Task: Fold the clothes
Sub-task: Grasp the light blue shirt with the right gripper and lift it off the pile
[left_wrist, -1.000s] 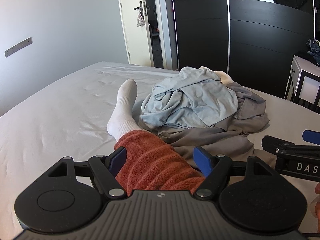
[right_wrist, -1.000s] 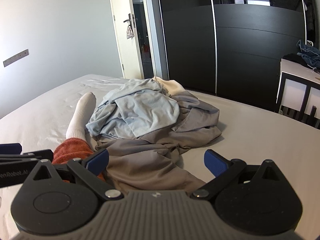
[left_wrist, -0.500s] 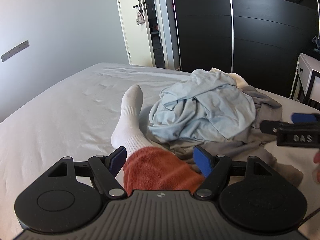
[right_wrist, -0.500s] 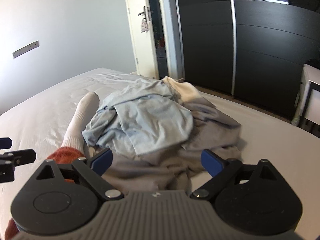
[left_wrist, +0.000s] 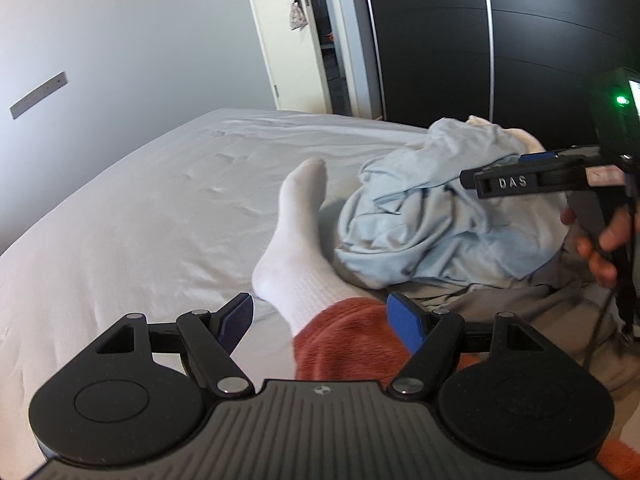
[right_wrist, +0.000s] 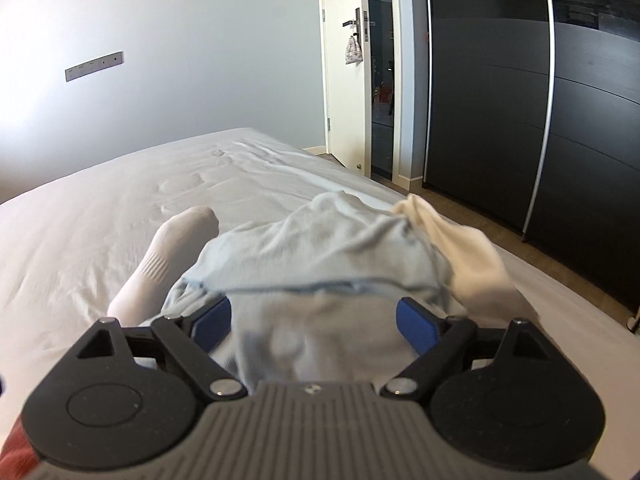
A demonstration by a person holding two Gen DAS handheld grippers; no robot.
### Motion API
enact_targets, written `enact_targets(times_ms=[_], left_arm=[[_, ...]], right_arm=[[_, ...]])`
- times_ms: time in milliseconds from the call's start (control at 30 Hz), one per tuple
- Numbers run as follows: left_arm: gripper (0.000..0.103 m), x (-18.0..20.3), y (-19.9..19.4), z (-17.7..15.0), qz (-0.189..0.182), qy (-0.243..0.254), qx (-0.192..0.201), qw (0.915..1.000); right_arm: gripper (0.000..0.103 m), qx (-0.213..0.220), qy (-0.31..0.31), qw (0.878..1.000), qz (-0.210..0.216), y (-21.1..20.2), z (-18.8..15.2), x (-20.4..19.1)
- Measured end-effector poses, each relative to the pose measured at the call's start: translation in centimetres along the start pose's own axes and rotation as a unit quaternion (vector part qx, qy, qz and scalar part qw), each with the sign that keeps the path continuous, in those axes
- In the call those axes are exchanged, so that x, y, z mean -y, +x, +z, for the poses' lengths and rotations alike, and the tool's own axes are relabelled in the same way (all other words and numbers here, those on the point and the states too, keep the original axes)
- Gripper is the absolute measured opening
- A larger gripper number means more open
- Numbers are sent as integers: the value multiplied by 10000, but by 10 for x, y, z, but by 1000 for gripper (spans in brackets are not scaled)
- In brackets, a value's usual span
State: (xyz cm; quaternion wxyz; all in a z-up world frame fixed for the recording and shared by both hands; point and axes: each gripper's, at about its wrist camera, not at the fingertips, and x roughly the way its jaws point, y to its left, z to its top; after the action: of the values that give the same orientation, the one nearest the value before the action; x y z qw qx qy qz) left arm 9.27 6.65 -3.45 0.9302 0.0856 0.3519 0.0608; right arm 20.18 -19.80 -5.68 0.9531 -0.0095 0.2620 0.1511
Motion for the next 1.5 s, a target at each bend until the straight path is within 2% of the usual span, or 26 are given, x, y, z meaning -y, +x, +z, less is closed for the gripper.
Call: enact_targets(times_ms=[67, 167, 233, 267, 300, 333, 433, 667, 900, 1133, 1333, 1467, 1500], left_arm=[[88, -4, 0, -2, 33, -23, -17, 10000], [88, -9, -2, -6, 68, -64, -49, 9999], [88, -13, -6, -8, 82, -106, -46, 9999], [88, -14, -8, -9, 89, -127, -39, 9999], [88, -15, -12, -10, 101, -150, -17, 9998], [88, -17, -16, -10, 114, -174, 6, 9998], [88, -25, -31, -14, 195, -294, 80, 9993], [88, -59, -79, -24, 481, -677, 405, 9957], [88, -106, -138, -42, 747, -1184, 806, 9869], [88, -162, -196, -68, 1238, -1719, 1195, 9700], [88, -207, -227, -108, 1797, -2115, 1127, 9541], [88, -230, -232, -149, 2116, -2439, 796, 9431], [88, -236, -230, -162, 2168, -2484, 649, 9418]], right_arm=[[84, -1, 34, 10000, -44, 7, 2, 1], [63, 9, 31, 10000, -87, 14, 6, 1], [22, 36, -88, 10000, -17, 9, 11, -2], [15, 50, -148, 9999, 20, 6, 14, -3], [2, 94, -261, 9996, -49, 2, 18, -6], [2, 141, -382, 9991, -136, -2, 21, -8], [2, 413, -491, 9979, 11, -24, 40, -13], [2, 1237, -917, 9876, 295, -93, 100, -55], [2, 2216, -1387, 9597, 1031, -179, 149, -140], [2, 2294, -1528, 9304, 2415, -223, 153, -236], [2, 2307, -1619, 8904, 3573, -259, 156, -318], [2, 1642, -1699, 8861, 3987, -234, 110, -373], [2, 1361, -1678, 8903, 4009, -219, 93, -382]])
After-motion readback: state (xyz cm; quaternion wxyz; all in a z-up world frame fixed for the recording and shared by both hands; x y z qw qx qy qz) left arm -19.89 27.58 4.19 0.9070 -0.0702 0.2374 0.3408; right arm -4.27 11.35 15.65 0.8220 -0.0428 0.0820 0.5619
